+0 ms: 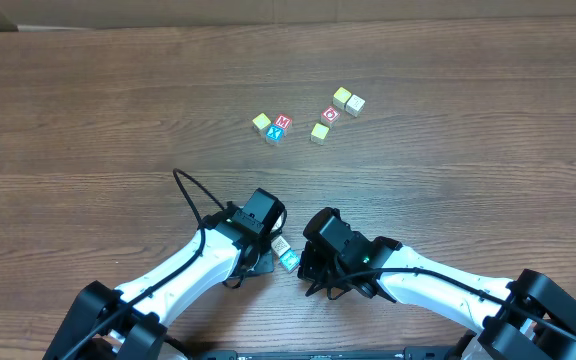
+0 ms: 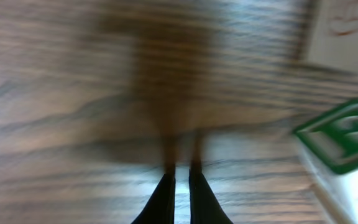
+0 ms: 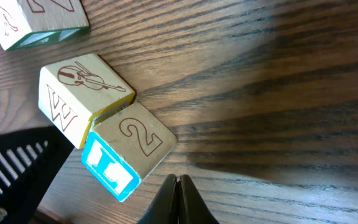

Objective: Flip 5 blocks

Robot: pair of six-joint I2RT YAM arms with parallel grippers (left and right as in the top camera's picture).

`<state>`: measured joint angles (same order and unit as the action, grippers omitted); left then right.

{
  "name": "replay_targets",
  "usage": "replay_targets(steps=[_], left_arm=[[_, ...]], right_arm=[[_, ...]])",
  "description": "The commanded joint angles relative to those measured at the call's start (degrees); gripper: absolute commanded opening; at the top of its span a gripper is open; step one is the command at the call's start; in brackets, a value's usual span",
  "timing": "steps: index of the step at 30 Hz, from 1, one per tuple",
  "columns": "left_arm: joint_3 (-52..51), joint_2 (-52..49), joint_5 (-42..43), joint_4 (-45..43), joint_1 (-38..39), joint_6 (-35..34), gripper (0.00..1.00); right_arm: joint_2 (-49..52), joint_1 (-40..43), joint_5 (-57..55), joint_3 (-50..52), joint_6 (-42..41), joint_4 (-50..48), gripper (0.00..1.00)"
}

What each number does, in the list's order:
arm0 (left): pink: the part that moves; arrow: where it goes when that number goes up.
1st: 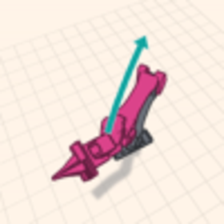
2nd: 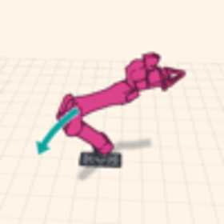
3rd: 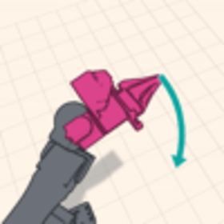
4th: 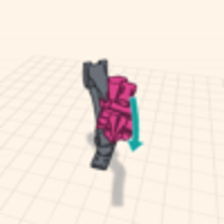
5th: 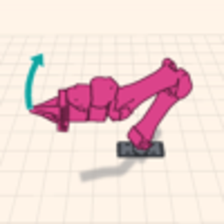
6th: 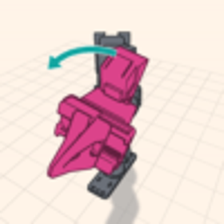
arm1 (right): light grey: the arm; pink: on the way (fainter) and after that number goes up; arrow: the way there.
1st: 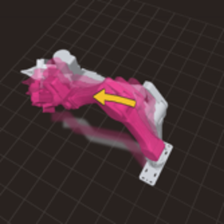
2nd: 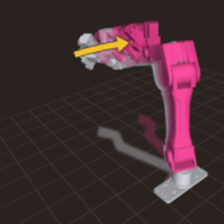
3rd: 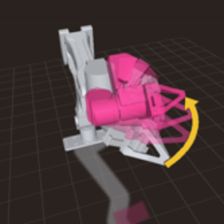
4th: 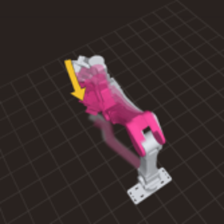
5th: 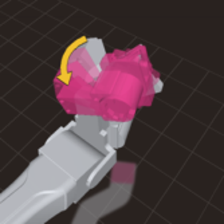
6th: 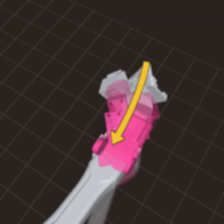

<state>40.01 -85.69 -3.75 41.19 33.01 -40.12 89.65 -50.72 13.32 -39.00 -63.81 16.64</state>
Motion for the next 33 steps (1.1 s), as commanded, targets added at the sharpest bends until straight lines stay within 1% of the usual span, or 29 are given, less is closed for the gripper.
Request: replay_targets(steps=[1, 6, 12, 18, 23, 33], left_arm=[[3.58, 2.89, -4.87, 0.09, 0.31, -2.25, 0.04], [7.54, 2.84, -7.3, -1.9, -0.74, 2.95, 0.04], [7.85, 2.23, -6.86, -5.55, -6.38, 4.7, 0.04], [7.85, -1.09, 0.31, -10.4, -12.07, 9.92, 0.04], [7.85, -4.83, 6.45, -15.04, -13.42, 12.66, 0.04], [7.85, -9.49, 9.6, -19.61, -13.4, 13.9, 0.04]], right_arm=[[0.24, -0.15, 0.52, -1.16, -0.57, -0.04, 0.04], [0.24, -0.15, 0.94, -1.14, -0.57, -0.07, 0.04], [0.22, -0.15, 0.96, -1.14, -0.55, -0.07, 0.04], [0.22, -0.15, 0.96, -1.14, -0.52, -0.04, 0.04], [0.24, -0.15, 1.66, -1.14, -0.63, -0.02, 0.04], [0.24, -0.33, 1.33, -1.14, -1.38, 0.15, 0.04]])
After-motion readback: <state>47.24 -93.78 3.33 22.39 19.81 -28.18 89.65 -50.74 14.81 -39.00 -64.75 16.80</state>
